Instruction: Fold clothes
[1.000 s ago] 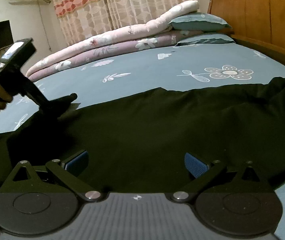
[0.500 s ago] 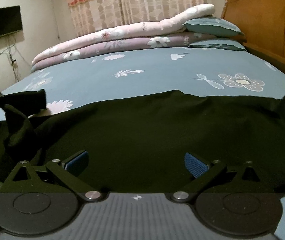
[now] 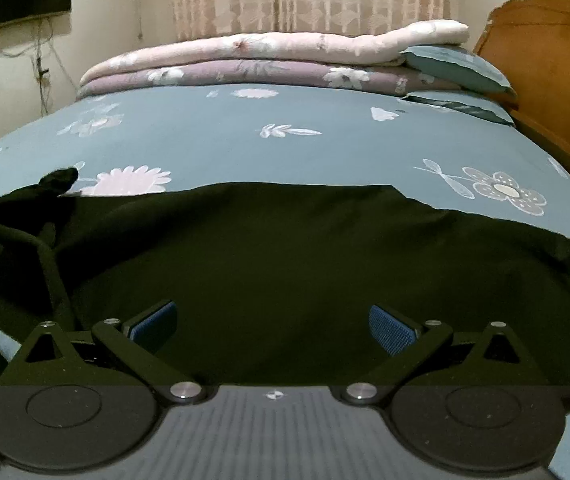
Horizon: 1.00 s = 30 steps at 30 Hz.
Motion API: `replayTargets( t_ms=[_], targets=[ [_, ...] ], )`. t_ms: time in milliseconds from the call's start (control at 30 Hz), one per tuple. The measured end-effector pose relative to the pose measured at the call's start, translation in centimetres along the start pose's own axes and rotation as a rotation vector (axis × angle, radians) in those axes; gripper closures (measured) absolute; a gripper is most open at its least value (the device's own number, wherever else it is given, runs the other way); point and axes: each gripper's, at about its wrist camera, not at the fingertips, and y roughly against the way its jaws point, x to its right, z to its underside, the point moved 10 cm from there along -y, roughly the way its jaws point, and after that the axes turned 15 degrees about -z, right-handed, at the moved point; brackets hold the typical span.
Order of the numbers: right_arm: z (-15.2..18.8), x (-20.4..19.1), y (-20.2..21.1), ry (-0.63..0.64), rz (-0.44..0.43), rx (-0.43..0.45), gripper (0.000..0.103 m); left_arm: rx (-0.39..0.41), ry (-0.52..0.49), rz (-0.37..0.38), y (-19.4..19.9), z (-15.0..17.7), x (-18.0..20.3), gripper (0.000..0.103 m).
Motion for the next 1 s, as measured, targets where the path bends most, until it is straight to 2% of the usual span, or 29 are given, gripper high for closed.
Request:
replayTargets(
  t_ms=[167, 267, 333, 367, 500, 700, 833, 900, 1000],
  targets=[
    [-0.3, -1.6, -0.6, 0.052, 0.001, -0.032, 0.0, -0.026, 0.053, 0.043, -0.9, 2.6, -1.2, 0.098],
    [-0.5, -2.6, -1.3, 0.078, -0.005, -0.05, 0.0, -0.038, 0.069, 0.066, -1.1, 4.0, -1.5, 0.093],
    [-0.5, -3.2, -1.7, 0.095, -0.013, -0.061, 0.0, -0.037, 0.094, 0.106, -0.8, 4.6, -1.5, 0.091],
    [-0.6, -3.6, -2.0, 0.104, -0.018, -0.067, 0.0, -0.037, 0.106, 0.125, -0.6, 4.8, -1.5, 0.088],
    [-0.5, -4.9, -2.6, 0.146, -0.036, -0.088, 0.0, 0.008, 0.126, 0.179, 1.5, 4.8, -1.6, 0.061],
    [-0.7, -5.8, -3.0, 0.173, -0.047, -0.1, 0.0, 0.113, 0.187, 0.29, 4.5, 2.6, -2.1, 0.043],
    [-0.7, -6.1, -3.0, 0.178, -0.047, -0.102, 0.0, 0.113, 0.277, 0.291, 2.4, 0.9, -3.9, 0.043],
    [-0.7, -6.1, -2.9, 0.189, -0.045, -0.11, 0.0, 0.091, 0.334, 0.299, 0.7, 0.4, -4.8, 0.048],
    [-0.8, -6.2, -2.7, 0.209, -0.042, -0.114, 0.0, 0.059, 0.431, 0.347, -1.8, 0.1, -5.8, 0.048]
  ],
)
